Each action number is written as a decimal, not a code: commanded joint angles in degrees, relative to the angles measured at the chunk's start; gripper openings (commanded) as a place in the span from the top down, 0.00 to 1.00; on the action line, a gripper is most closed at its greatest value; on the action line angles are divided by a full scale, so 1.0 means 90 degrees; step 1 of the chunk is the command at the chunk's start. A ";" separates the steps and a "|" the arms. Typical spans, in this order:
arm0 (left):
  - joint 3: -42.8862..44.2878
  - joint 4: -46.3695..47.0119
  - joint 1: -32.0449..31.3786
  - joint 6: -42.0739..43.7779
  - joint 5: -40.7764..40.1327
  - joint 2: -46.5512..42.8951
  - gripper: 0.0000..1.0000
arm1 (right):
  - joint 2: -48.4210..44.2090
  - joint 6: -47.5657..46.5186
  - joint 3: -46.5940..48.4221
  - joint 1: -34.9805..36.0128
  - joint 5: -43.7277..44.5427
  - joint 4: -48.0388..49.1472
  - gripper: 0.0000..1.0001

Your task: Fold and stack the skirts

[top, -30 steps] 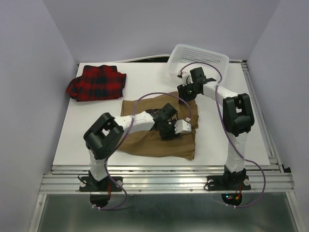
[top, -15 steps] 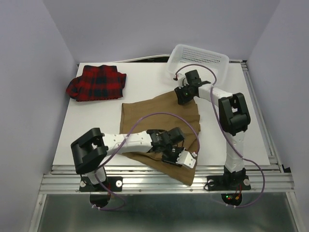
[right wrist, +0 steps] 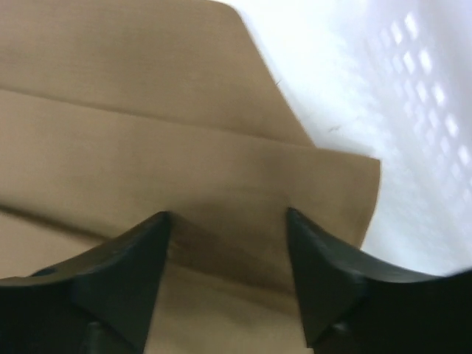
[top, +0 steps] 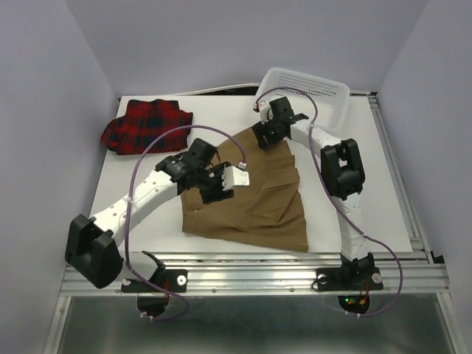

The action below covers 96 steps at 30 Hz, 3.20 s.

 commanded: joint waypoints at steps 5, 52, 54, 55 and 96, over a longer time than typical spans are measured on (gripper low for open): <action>-0.1544 -0.1348 0.0021 0.0902 -0.0509 -0.1254 0.34 | -0.2986 -0.1070 -0.0884 -0.0013 -0.1113 -0.2464 0.17; -0.1663 -0.1521 0.1427 0.1350 0.0184 -0.0355 1.00 | -0.6796 -0.2761 -0.7002 0.2790 -0.0811 -0.2447 0.99; -0.1576 -0.1747 0.1427 0.1584 0.0174 -0.0685 1.00 | -0.7204 -0.2869 -0.6201 0.2790 -0.1298 -0.3142 0.99; -0.1527 -0.2009 0.1427 0.1653 0.0194 -0.0794 1.00 | -0.7362 -0.2830 -0.5947 0.2790 -0.1388 -0.3260 0.99; 0.2390 -0.0459 0.3409 0.0121 0.0575 0.3677 0.71 | -0.0579 -0.4316 0.1036 -0.0159 -0.0687 -0.1593 0.60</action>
